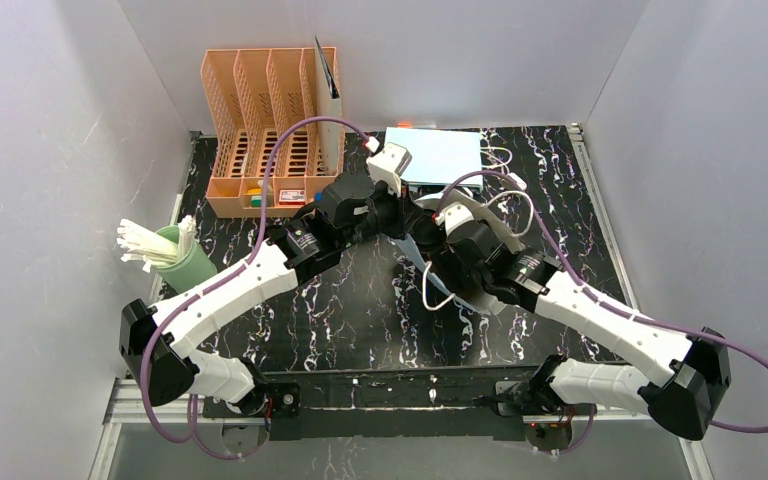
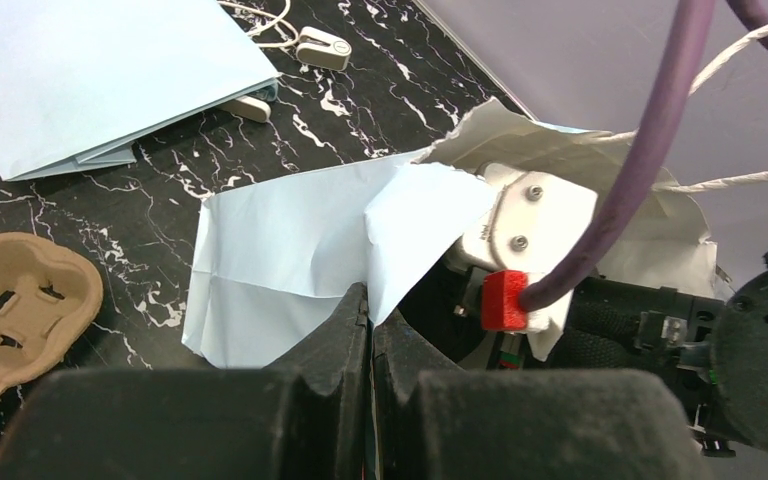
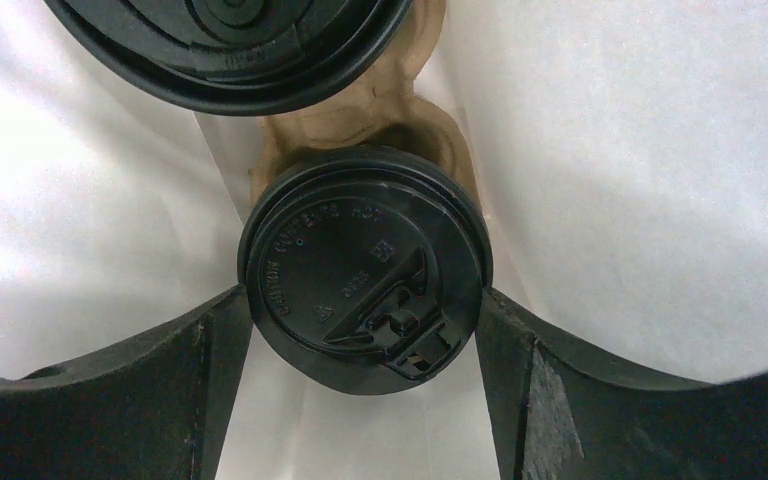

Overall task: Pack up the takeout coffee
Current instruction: Place the coffee cup on the cup tray.

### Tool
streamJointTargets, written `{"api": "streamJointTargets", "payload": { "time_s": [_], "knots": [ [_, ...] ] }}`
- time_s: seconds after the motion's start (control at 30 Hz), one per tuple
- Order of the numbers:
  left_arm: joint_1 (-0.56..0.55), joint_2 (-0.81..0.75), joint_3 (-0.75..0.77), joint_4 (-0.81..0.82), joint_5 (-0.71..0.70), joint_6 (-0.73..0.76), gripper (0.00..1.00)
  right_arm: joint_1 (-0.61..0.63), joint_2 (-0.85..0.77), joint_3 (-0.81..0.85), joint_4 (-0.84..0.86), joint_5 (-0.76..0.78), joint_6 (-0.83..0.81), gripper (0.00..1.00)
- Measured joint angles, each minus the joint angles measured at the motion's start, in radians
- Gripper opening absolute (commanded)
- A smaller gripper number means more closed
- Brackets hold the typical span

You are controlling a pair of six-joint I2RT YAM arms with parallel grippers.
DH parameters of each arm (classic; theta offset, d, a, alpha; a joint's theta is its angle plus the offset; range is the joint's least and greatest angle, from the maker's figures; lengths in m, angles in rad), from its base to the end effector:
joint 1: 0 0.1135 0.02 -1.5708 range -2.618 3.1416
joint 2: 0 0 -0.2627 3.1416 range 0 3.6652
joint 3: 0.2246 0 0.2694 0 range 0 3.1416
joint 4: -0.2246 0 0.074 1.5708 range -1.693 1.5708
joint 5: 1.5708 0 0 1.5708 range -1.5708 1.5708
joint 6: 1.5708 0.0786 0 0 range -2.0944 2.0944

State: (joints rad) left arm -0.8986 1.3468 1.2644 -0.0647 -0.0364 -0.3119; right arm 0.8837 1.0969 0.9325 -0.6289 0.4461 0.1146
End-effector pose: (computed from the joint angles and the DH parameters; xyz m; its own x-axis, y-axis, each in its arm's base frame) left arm 0.2384 -0.2949 0.3855 -0.3199 -0.0905 -0.9431 0.6949 0.6543 -0.2985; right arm 0.1979 0.1877 0.2602 -0.5069 -0.4551 -0.7321 -0.4504 0.8639 -0.2252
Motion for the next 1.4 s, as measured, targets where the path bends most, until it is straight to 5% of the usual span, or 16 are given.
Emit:
{"api": "streamJointTargets", "payload": {
  "time_s": [0.83,1.4],
  "knots": [
    [0.127,0.019,-0.032,-0.087,0.027,-0.179,0.0,-0.099,0.2,0.105,-0.018,-0.188,0.001,0.22],
    [0.166,0.076,0.024,-0.186,0.018,-0.161,0.0,-0.131,0.34,0.185,-0.026,-0.251,-0.005,0.21]
  ]
}}
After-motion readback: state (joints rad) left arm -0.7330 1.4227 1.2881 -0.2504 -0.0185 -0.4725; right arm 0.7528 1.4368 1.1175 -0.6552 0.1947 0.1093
